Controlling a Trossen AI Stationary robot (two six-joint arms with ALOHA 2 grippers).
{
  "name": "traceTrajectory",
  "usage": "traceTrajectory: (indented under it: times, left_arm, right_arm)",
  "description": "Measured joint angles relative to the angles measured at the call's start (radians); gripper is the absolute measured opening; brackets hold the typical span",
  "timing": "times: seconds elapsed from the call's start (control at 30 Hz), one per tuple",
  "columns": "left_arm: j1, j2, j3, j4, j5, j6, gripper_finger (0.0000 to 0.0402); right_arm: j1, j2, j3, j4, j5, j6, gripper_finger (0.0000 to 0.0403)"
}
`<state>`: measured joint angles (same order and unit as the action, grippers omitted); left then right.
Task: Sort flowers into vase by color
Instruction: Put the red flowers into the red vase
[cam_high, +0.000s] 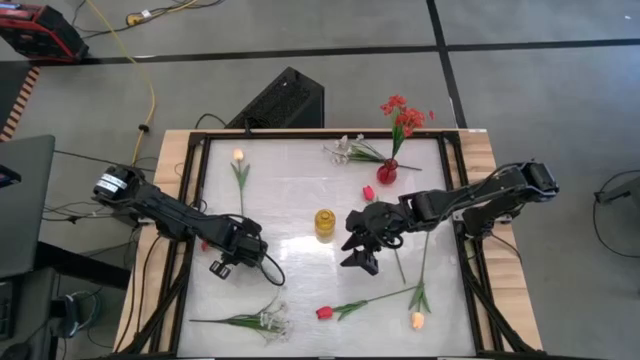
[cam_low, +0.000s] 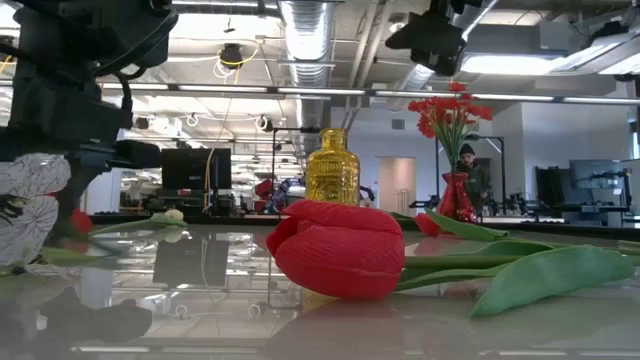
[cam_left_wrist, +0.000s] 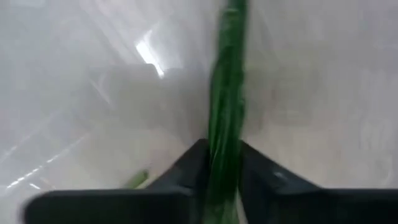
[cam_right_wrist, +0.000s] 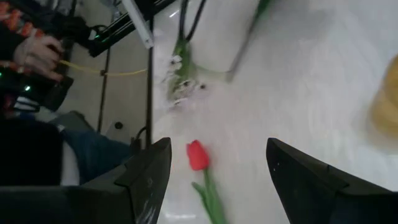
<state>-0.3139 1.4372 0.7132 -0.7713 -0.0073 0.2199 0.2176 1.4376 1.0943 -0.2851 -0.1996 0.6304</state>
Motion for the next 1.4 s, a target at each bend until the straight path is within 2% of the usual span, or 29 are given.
traceTrajectory:
  times: [0.07,0.3,0.47,0.57,0.67,0.87,1.13,1.23,1.4]
  left_arm:
    - [0.004,-0.04,0.022,-0.001,-0.011,-0.013,0.0013]
    - [0.04,-0.193,0.128,0.005,-0.133,-0.045,0.0009]
    - [0.12,-0.28,0.221,-0.001,-0.117,-0.189,0.0005]
    - [0.176,-0.314,0.263,0.0,-0.061,-0.338,0.0006]
    - [0.234,-0.333,0.29,-0.001,0.007,-0.553,0.0006]
    - [0.321,-0.337,0.296,0.007,0.174,-0.855,0.0007]
    - [0.355,-0.282,0.296,0.098,0.337,-1.042,0.0007]
    - [0.368,-0.256,0.295,0.125,0.386,-1.098,0.0007]
    - [0.394,-0.219,0.295,0.164,0.431,-1.121,0.0007]
  right_arm:
    - [0.008,0.0,0.004,-0.006,-0.009,-0.007,0.0288]
    - [0.033,0.001,0.131,-0.139,0.009,-0.133,0.0282]
    - [0.041,0.0,0.26,-0.232,0.095,-0.308,0.0282]
    - [0.049,0.0,0.315,-0.253,0.142,-0.488,0.0282]
    - [0.064,-0.001,0.346,-0.255,0.199,-0.679,0.0282]
    - [0.07,0.026,0.352,-0.212,0.359,-1.004,0.0282]
    - [0.053,0.174,0.352,-0.01,0.611,-1.436,0.0281]
    - [0.033,0.22,0.352,0.06,0.626,-1.519,0.0281]
    - [-0.011,0.24,0.375,0.012,0.586,-1.463,0.0281]
